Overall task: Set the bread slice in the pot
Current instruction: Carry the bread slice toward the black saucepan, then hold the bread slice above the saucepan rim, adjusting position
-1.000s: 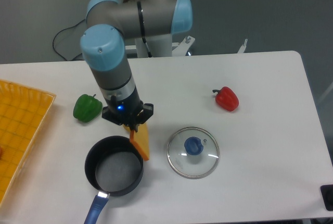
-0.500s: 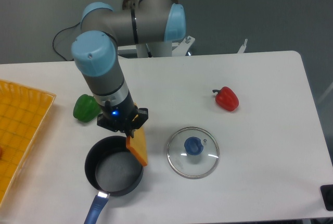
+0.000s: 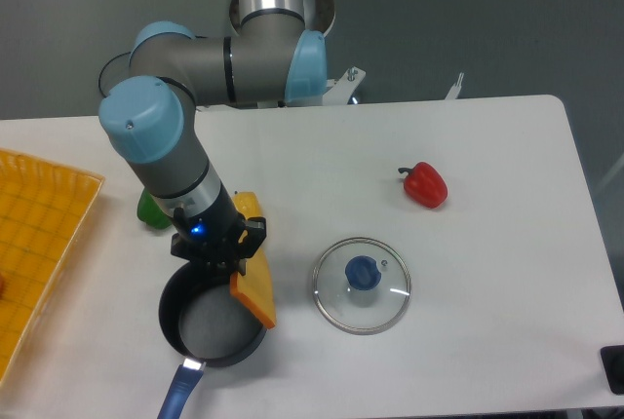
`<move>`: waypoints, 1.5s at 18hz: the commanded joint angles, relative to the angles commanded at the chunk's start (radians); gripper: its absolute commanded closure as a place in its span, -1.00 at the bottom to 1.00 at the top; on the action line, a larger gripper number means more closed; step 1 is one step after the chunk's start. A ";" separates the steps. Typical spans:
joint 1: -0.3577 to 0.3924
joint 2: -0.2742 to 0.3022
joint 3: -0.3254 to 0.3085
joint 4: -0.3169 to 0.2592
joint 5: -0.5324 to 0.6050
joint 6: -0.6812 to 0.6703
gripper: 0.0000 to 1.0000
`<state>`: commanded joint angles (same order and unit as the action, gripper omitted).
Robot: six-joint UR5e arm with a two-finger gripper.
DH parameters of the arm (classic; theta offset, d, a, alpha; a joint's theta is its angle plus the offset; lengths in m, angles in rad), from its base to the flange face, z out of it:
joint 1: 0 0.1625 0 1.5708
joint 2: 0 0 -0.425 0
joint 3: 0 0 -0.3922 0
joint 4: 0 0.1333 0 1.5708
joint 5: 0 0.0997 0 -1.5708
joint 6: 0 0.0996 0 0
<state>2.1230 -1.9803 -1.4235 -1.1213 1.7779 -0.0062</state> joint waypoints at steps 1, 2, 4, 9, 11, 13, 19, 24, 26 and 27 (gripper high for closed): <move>-0.002 -0.002 0.000 0.002 0.008 0.003 0.95; -0.005 -0.006 -0.002 0.002 0.017 0.003 0.95; -0.017 -0.015 0.002 0.002 0.029 0.003 0.94; -0.020 -0.026 0.005 0.017 0.031 0.000 0.94; -0.021 -0.029 0.006 0.018 0.034 -0.002 0.93; -0.025 -0.029 0.008 0.025 0.034 -0.005 0.93; -0.026 -0.034 0.011 0.026 0.034 -0.006 0.91; -0.026 -0.037 0.011 0.038 0.034 -0.003 0.87; -0.026 -0.037 0.011 0.038 0.037 -0.003 0.87; -0.026 -0.037 0.011 0.038 0.044 -0.003 0.87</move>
<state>2.0970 -2.0172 -1.4128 -1.0830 1.8223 -0.0092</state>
